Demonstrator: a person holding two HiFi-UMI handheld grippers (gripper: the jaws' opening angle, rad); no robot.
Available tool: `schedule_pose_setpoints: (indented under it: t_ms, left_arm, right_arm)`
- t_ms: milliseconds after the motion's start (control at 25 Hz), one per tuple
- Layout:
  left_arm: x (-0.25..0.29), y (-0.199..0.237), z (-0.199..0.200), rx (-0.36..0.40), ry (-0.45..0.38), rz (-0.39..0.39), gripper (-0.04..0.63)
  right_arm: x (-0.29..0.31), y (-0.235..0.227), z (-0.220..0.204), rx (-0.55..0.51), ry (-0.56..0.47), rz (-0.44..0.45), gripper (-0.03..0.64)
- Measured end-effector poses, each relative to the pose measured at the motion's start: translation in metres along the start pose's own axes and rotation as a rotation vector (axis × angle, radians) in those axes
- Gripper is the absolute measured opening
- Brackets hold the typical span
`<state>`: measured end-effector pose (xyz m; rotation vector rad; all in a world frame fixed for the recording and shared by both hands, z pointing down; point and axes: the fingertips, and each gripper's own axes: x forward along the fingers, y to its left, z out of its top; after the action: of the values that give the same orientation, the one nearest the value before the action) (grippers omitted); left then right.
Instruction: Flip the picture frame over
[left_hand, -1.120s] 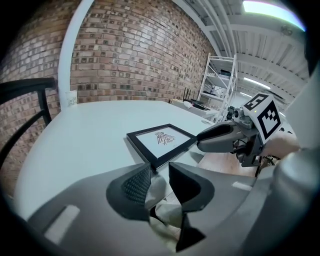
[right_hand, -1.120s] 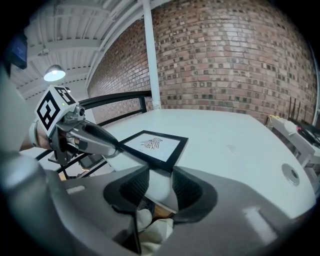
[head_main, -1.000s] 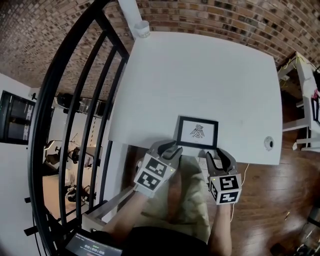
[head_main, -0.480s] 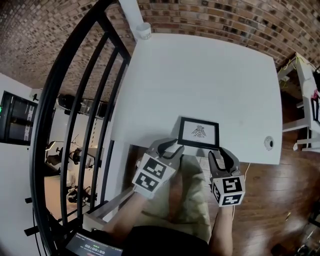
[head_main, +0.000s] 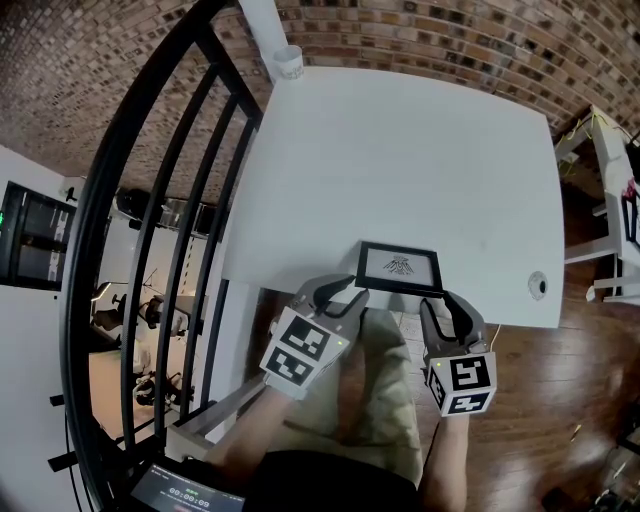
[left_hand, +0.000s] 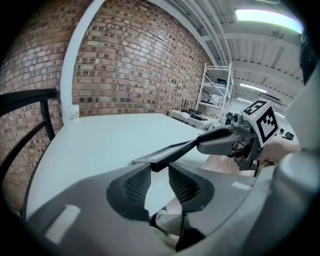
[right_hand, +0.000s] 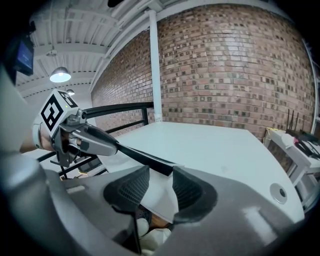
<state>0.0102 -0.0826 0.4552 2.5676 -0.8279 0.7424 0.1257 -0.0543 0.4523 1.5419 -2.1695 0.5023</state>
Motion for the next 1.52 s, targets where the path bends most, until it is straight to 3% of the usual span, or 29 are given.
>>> schedule_pose_setpoints:
  t_ms: [800,1520]
  left_arm:
    - [-0.01,0.001,0.022,0.026,-0.043,0.013,0.128]
    - [0.009,0.027,0.043,0.079,-0.037,0.03,0.129]
  right_arm:
    - [-0.009,-0.002,0.027,-0.027,-0.048,-0.004,0.127]
    - [0.022,-0.02,0.048,-0.078,-0.058,-0.012,0.127]
